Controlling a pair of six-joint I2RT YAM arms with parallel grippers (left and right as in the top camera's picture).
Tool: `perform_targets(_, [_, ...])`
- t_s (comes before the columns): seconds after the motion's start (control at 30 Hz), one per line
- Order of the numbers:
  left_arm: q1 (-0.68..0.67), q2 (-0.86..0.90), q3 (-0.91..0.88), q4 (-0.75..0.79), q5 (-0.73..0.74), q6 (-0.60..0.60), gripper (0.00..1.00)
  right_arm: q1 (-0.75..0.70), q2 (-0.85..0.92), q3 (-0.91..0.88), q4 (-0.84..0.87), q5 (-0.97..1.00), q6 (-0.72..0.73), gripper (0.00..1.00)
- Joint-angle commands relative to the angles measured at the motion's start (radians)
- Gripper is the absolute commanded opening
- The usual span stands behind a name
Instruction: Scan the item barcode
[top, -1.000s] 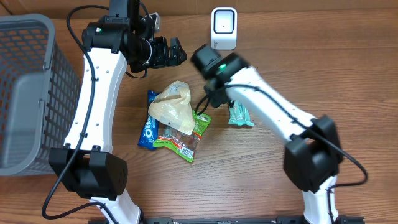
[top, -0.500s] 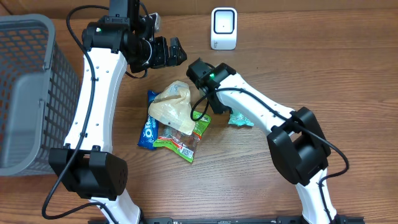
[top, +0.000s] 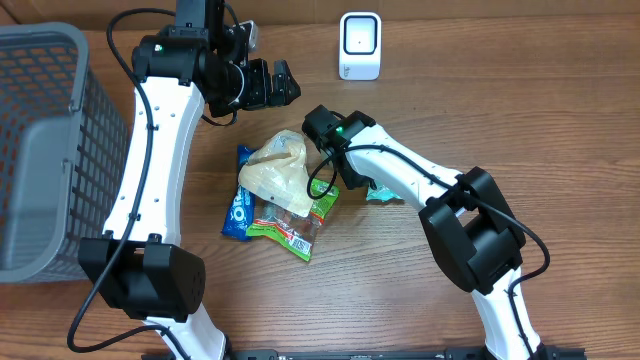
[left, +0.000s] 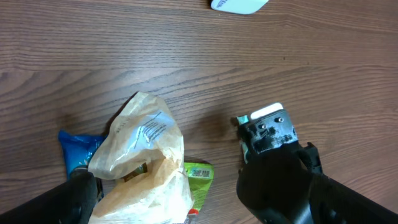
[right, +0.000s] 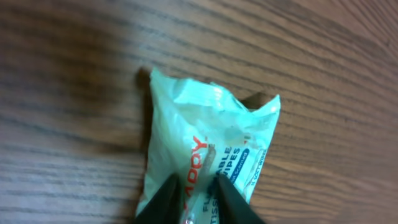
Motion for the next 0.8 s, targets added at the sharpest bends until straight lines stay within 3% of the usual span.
perform_targets(0.0, [-0.005,0.002,0.019,0.001,-0.007,0.009,1.00,0.003,0.005,-0.017,0.022,-0.033,0.009,0.09])
perform_targets(0.07, [-0.005,0.002,0.019,0.001,-0.007,0.008,1.00,0.003,0.005,-0.018,0.029,-0.033,0.009,0.04])
perform_targets(0.2, [-0.005,0.002,0.019,0.001,-0.007,0.008,1.00,0.003,0.005,-0.018,0.028,-0.038,0.032,0.04])
perform_targets(0.43, [-0.005,0.002,0.019,0.001,-0.007,0.008,1.00,-0.004,0.001,0.010,-0.029,-0.245,0.026,0.05])
perform_targets(0.47, [-0.005,0.002,0.019,0.001,-0.007,0.009,1.00,-0.003,0.001,0.019,-0.037,-0.247,0.010,0.14])
perform_targets(0.5, [-0.005,0.002,0.019,0.001,-0.007,0.009,1.00,-0.003,0.001,0.028,-0.044,-0.260,-0.026,0.37])
perform_targets(0.53, [-0.005,0.002,0.019,0.001,-0.007,0.009,1.00,-0.003,0.001,0.029,-0.044,-0.268,-0.045,0.50])
perform_targets(0.57, [-0.005,0.002,0.019,0.001,-0.007,0.008,1.00,-0.002,0.001,0.029,-0.044,-0.273,-0.060,0.56])
perform_targets(0.77, [-0.005,0.002,0.019,0.001,-0.007,0.008,1.00,-0.005,0.005,0.000,0.007,-0.185,-0.061,0.51])
